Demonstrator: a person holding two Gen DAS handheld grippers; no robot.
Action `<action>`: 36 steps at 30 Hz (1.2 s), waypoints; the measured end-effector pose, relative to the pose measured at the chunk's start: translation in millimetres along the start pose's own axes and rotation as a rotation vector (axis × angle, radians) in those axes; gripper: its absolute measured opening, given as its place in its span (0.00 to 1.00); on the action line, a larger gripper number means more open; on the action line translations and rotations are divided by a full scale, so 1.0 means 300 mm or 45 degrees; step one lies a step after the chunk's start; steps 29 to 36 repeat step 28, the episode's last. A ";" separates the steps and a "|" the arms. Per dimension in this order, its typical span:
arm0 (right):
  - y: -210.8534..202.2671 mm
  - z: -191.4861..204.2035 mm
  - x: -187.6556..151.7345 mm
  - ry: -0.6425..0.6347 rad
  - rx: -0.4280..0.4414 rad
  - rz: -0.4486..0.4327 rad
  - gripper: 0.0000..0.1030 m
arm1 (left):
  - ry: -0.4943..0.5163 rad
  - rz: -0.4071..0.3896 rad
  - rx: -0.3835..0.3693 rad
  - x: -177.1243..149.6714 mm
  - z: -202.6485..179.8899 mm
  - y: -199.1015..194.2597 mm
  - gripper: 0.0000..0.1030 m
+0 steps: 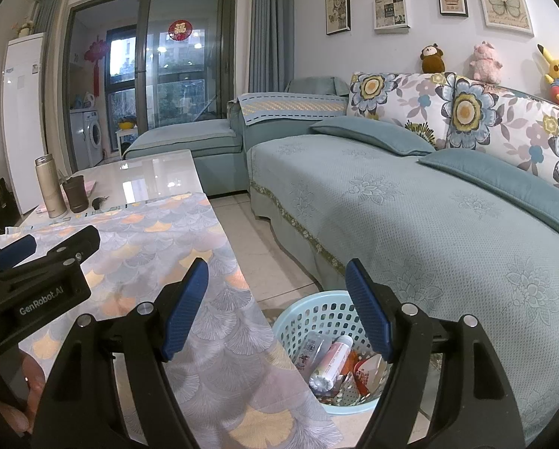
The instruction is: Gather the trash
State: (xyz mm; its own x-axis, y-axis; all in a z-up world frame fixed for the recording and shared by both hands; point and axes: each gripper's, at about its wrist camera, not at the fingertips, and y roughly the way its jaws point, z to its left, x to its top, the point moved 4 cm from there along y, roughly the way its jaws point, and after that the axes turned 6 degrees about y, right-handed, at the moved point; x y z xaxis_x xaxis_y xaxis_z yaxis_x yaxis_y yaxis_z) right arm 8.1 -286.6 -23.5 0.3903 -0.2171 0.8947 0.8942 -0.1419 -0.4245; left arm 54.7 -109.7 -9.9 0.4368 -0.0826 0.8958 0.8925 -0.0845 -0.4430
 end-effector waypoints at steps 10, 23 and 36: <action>0.001 -0.001 0.003 0.000 0.000 0.001 0.69 | 0.009 0.003 0.002 0.001 0.003 0.008 0.92; 0.001 -0.001 0.005 0.000 0.000 0.001 0.69 | -0.011 0.027 -0.001 -0.003 0.020 0.015 0.93; 0.001 0.000 0.005 -0.001 0.000 0.001 0.69 | -0.035 0.042 -0.008 -0.004 0.043 0.028 0.93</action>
